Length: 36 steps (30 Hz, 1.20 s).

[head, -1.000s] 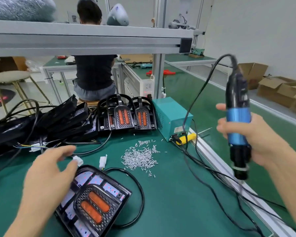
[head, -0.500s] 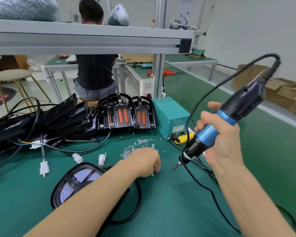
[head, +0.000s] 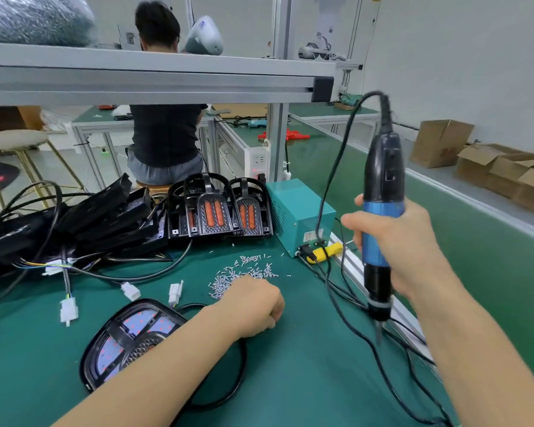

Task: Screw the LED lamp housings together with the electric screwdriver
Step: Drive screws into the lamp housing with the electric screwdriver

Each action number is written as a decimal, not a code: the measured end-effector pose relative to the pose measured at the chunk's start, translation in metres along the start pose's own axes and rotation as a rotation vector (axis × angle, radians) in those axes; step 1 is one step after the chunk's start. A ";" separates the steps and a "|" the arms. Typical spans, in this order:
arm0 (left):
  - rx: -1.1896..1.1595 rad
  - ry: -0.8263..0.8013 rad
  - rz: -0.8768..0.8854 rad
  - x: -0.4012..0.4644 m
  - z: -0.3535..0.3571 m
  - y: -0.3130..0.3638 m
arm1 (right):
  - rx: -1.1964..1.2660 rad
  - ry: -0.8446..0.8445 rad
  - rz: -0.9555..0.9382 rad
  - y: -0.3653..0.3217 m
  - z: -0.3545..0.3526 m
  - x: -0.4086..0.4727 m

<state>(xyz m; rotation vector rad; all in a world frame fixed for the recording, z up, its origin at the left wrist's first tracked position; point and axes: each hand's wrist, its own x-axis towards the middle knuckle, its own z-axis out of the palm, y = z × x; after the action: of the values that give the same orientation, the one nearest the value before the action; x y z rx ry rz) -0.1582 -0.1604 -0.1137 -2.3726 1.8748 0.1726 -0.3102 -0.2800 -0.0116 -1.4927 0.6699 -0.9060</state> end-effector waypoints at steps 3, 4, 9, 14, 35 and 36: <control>0.034 -0.020 -0.008 0.000 0.003 0.005 | 0.169 -0.254 0.268 -0.010 -0.006 0.002; 0.029 -0.029 -0.014 0.000 0.005 0.005 | 0.240 -0.276 0.301 -0.011 -0.006 0.002; -0.211 -0.057 -0.093 -0.006 0.004 -0.006 | 0.472 -0.169 0.095 -0.007 0.000 -0.005; -0.258 -0.021 -0.106 -0.007 0.008 -0.012 | 0.452 -0.096 -0.059 0.002 0.007 -0.016; -0.127 0.062 0.000 0.000 0.004 0.001 | 0.446 -0.051 -0.107 0.018 0.012 -0.029; -0.194 0.083 -0.013 -0.004 0.002 0.002 | 0.462 -0.044 -0.121 0.017 0.012 -0.029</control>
<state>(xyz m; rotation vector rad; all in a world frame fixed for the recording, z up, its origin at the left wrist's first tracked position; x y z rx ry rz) -0.1608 -0.1563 -0.1147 -2.5537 1.9610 0.2708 -0.3136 -0.2516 -0.0333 -1.1417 0.3100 -1.0358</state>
